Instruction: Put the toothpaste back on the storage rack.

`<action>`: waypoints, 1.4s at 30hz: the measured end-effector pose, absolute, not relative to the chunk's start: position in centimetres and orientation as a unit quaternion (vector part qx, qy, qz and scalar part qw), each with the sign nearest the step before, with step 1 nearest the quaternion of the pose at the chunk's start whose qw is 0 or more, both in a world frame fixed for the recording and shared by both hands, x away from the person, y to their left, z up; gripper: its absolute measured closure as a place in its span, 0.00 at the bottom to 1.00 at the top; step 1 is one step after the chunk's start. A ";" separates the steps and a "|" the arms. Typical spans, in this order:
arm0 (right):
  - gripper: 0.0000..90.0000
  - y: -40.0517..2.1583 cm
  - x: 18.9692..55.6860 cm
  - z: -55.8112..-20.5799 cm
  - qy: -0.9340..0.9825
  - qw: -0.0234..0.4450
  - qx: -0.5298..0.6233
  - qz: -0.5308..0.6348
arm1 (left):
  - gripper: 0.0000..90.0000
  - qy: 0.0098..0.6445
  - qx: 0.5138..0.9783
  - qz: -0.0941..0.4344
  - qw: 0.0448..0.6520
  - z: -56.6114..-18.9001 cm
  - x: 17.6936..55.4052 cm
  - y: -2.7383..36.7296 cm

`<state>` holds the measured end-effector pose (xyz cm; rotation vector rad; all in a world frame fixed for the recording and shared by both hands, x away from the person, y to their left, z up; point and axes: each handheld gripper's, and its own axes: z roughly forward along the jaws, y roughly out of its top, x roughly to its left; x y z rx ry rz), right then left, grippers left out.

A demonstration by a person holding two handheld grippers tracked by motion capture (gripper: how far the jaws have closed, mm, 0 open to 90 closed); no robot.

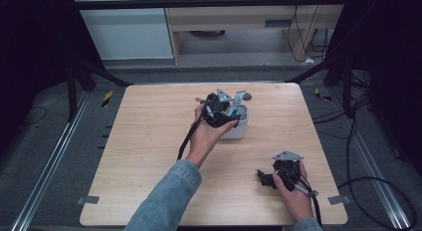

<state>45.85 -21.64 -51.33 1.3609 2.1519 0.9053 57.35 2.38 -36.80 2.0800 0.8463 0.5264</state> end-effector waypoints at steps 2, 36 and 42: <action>0.00 -21.6 45.9 -51.3 0.777 0.218 0.492 0.328 | 0.27 0.329 0.825 0.204 0.411 -36.7 57.0 2.4; 0.00 -21.5 45.5 -51.3 0.776 0.213 0.494 0.330 | 0.06 0.289 0.848 0.196 0.398 -38.0 52.4 6.7; 0.00 -21.5 45.5 -51.3 0.775 0.212 0.495 0.331 | 0.06 0.302 0.845 0.200 0.395 -38.7 52.2 8.7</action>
